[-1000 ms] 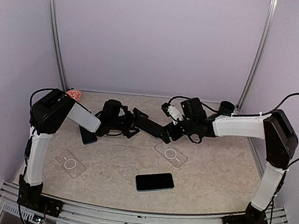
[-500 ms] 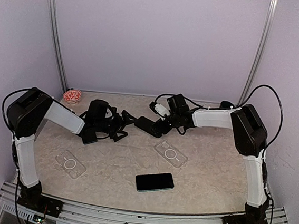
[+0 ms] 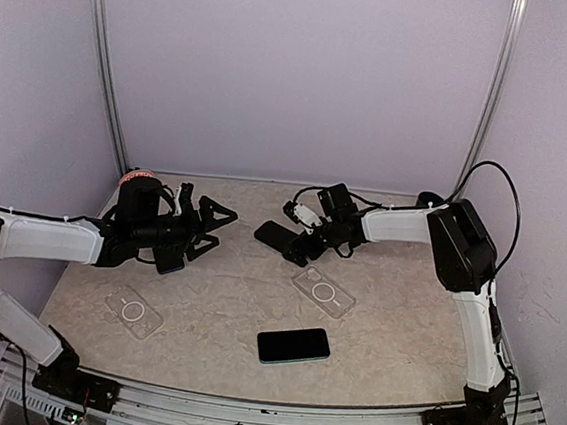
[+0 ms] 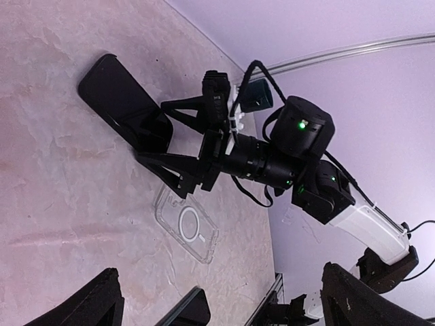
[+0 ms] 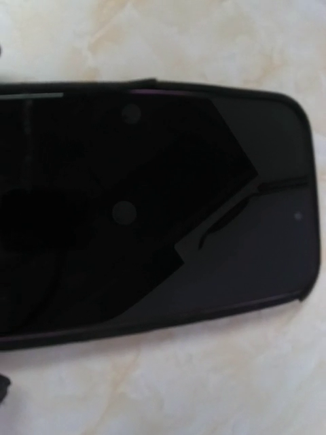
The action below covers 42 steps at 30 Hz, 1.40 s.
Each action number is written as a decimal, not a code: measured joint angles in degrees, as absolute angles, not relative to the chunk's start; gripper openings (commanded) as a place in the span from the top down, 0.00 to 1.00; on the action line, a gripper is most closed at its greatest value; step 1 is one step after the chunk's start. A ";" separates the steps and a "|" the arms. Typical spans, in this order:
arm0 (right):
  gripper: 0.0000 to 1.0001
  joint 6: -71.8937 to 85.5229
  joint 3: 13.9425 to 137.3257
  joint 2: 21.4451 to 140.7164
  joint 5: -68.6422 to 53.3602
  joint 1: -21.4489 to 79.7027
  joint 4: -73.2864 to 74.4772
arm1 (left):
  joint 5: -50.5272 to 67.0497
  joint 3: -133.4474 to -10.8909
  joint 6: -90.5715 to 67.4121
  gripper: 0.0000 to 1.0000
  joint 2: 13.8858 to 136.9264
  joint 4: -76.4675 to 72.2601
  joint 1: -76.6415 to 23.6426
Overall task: Put the phone into the phone case
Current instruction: Pick up the phone with the phone case at the center of the board, then place the phone with the phone case at the corner of the board.
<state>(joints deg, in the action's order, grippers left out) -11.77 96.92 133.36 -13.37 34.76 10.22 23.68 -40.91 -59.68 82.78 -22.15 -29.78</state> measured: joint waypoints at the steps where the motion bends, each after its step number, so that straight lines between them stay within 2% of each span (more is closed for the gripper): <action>1: 0.01 -11.77 96.92 133.45 -13.82 34.59 10.31 | 23.64 -40.45 -59.42 0.01 81.30 -21.50 -29.78; 7: 0.07 -12.21 97.84 134.43 -14.22 34.24 10.59 | 23.03 -38.04 -58.02 0.01 74.13 -18.20 -29.69; 15: 0.22 -11.00 99.22 135.33 -13.65 33.82 10.59 | 21.80 -34.83 -57.32 0.01 70.52 -17.06 -29.17; 20: 0.21 -8.82 97.78 134.76 -11.20 33.23 8.29 | 21.67 -33.36 -57.36 0.01 70.52 -17.08 -29.17; 29: 0.21 -1.21 89.36 128.92 0.89 30.28 6.52 | 21.58 -30.70 -58.04 0.01 70.65 -18.83 -29.17; 42: 0.19 13.56 80.64 123.90 10.83 19.77 4.60 | 20.86 -29.47 -58.15 0.01 69.87 -19.22 -29.15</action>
<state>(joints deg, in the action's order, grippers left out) 13.56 80.64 123.90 10.83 19.77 4.60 20.86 -29.47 -58.15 69.87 -19.22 -29.15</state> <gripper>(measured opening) 0.810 0.989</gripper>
